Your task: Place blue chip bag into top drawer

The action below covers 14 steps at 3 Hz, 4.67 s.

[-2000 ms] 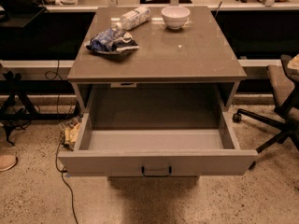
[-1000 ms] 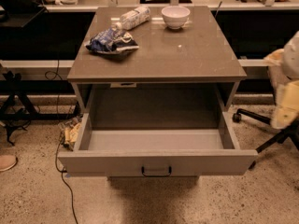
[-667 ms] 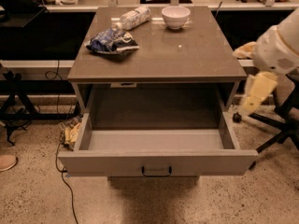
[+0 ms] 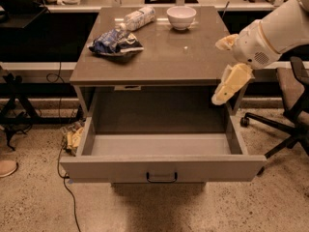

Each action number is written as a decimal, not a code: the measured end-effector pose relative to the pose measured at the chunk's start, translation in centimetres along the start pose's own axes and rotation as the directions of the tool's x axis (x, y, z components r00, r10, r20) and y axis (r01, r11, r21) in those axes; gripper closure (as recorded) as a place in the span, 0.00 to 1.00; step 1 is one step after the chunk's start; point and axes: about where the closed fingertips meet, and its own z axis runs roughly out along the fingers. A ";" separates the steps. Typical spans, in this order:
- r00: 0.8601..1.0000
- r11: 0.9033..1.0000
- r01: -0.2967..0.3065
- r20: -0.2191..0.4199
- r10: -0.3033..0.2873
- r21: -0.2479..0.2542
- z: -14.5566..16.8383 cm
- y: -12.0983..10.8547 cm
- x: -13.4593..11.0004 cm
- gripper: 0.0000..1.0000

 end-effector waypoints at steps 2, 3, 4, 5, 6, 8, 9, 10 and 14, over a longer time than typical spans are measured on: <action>0.999 1.000 -0.009 0.048 0.008 0.019 2.7 -2.1 -1.9 0.00; 0.991 0.999 -0.014 0.133 0.008 0.046 7.5 -6.4 -6.0 0.00; 0.977 0.996 -0.031 0.213 0.012 0.085 11.1 -9.6 -10.1 0.00; 0.967 0.993 -0.030 0.256 -0.001 0.118 14.3 -12.1 -13.9 0.00; 0.966 0.988 -0.025 0.257 -0.015 0.154 17.1 -14.0 -16.4 0.00; 0.962 0.986 -0.027 0.273 -0.020 0.166 21.3 -15.7 -19.3 0.00; 0.959 0.990 -0.040 0.285 -0.001 0.138 23.2 -16.0 -19.5 0.16; 0.954 0.992 -0.056 0.300 0.018 0.116 24.4 -16.1 -19.3 0.39; 0.863 0.959 -0.064 0.498 -0.085 0.275 8.8 -9.4 -17.9 1.00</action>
Offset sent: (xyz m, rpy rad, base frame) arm 0.1069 0.0843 -0.0164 0.1743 -0.0838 -0.0384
